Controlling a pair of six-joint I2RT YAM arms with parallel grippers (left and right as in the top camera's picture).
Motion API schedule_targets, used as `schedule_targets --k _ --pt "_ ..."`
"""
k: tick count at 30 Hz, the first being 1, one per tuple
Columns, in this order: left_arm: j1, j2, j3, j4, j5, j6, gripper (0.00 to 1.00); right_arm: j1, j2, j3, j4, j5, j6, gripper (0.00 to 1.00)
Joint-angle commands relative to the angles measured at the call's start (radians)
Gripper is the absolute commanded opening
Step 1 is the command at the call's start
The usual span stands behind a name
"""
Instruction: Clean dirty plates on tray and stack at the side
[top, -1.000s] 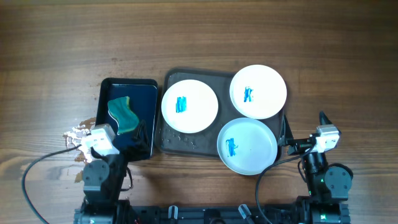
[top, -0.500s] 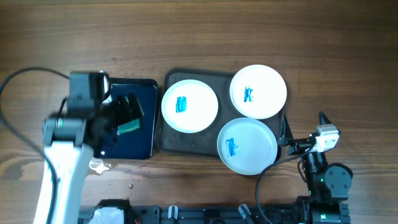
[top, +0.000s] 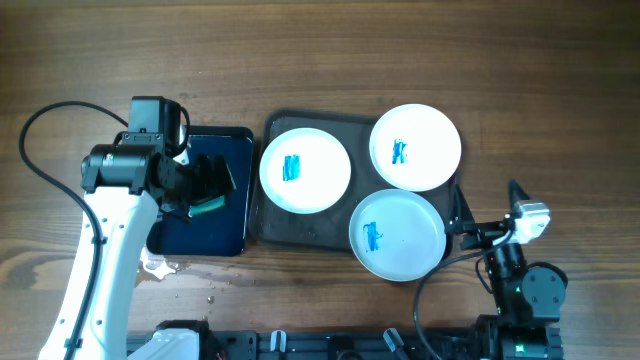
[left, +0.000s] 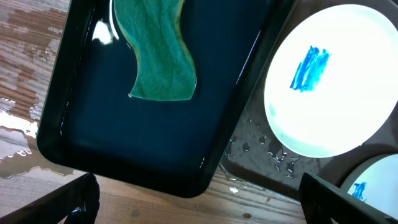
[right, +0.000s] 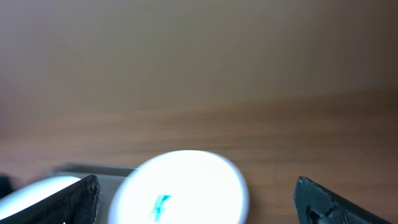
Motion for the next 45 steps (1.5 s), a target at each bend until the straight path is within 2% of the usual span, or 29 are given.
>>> schedule_targets --k 1,3,4,7,11,15,17,19,22,23,24,26,28,32,35,37,39,45 --pt "0.006 -0.01 0.019 0.013 0.012 0.013 1.0 -0.005 0.003 0.004 0.01 -0.297 0.386 1.0" --pt "0.006 -0.01 0.019 0.019 0.012 0.013 1.0 -0.005 0.045 0.03 -0.051 -0.465 0.4 0.99" --pt "0.006 -0.01 0.019 0.028 0.012 0.013 1.0 -0.004 0.106 0.085 -0.183 -0.484 0.367 1.0" --pt "0.006 -0.01 0.019 0.041 0.012 0.013 1.0 -0.003 0.266 0.221 -0.329 -0.509 0.233 0.99" --pt "0.006 -0.01 0.019 0.067 0.012 0.013 1.0 0.053 0.665 0.567 -0.534 -0.506 0.019 0.99" --pt "0.006 -0.01 0.019 0.076 0.012 0.013 1.0 0.224 1.073 0.923 -0.812 -0.398 -0.087 0.99" --pt "0.006 -0.01 0.019 0.078 0.012 0.013 1.0 0.357 1.325 1.133 -0.973 -0.25 -0.095 1.0" --pt "0.006 -0.01 0.019 0.077 0.012 0.013 1.0 0.413 1.449 1.229 -1.038 -0.184 -0.086 1.0" --pt "0.006 -0.01 0.019 0.077 0.012 0.013 1.0 0.475 1.642 1.305 -0.98 -0.179 -0.051 1.0" --pt "0.006 -0.01 0.019 0.077 0.012 0.013 1.0 0.478 1.685 1.305 -0.961 -0.184 -0.001 1.0" --pt "0.006 -0.01 0.019 0.077 0.012 0.013 1.0 0.478 1.743 1.305 -0.925 -0.189 0.116 1.0" --pt "0.006 -0.01 0.019 0.077 0.012 0.013 1.0 0.478 1.799 1.305 -0.891 -0.185 0.206 1.0" --pt "0.006 -0.01 0.019 0.077 0.012 0.013 1.0 0.478 1.831 1.305 -0.878 -0.199 0.142 1.0" --pt "0.006 -0.01 0.019 0.077 0.012 0.013 1.0 0.478 1.829 1.305 -0.847 -0.209 0.13 1.0" --pt "0.006 -0.01 0.019 0.077 0.012 0.013 1.0 0.478 1.833 1.299 -0.851 -0.043 0.15 1.0" --pt "0.006 -0.01 0.019 0.077 0.012 0.013 1.0 0.476 1.834 1.296 -0.837 -0.06 0.146 1.0" --pt "0.006 -0.01 0.019 0.077 0.012 0.013 1.0 0.476 1.837 1.296 -0.811 -0.14 0.069 1.0" --pt "0.006 -0.01 0.019 0.077 0.012 0.013 1.0 0.484 1.846 1.295 -0.787 -0.166 0.072 1.0"
